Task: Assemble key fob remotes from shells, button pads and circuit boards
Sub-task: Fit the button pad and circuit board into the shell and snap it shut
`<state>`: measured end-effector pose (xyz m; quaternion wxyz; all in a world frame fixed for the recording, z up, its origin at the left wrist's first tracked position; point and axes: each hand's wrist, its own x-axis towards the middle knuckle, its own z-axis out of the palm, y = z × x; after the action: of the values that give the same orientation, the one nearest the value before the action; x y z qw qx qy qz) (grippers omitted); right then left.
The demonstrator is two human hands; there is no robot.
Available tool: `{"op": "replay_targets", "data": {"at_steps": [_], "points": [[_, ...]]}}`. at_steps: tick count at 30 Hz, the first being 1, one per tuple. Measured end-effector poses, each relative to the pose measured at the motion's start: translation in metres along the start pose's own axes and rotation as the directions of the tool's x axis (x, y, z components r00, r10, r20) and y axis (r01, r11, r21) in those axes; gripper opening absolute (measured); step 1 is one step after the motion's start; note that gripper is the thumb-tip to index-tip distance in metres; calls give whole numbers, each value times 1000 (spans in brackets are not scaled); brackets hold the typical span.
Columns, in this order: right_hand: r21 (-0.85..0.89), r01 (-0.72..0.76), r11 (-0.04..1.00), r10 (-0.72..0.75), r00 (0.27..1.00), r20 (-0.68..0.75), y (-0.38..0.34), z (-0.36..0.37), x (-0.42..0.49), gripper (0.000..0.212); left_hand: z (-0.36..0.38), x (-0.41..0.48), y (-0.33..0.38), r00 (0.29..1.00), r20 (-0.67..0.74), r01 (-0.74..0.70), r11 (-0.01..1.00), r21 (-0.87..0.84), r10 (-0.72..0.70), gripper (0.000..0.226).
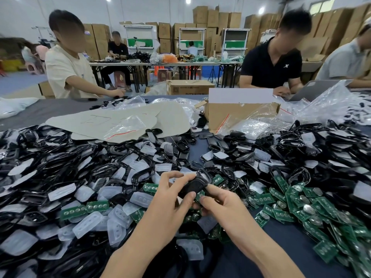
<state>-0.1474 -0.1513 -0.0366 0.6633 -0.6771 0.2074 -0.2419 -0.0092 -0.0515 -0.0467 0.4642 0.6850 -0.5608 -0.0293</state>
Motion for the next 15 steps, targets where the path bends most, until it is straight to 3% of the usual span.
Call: {"op": "replay_targets", "data": {"at_steps": [3, 8, 15], "points": [[35, -4, 999, 6, 999, -53, 1, -1, 1, 38, -1, -1, -1, 999, 38, -26, 999, 40, 24, 35], [55, -22, 998, 26, 997, -67, 5, -6, 1, 39, -8, 1, -2, 993, 80, -104, 960, 260, 86, 57], [73, -20, 997, 22, 1000, -23, 10, -9, 2, 37, -11, -4, 3, 991, 89, -121, 932, 343, 96, 52]]}}
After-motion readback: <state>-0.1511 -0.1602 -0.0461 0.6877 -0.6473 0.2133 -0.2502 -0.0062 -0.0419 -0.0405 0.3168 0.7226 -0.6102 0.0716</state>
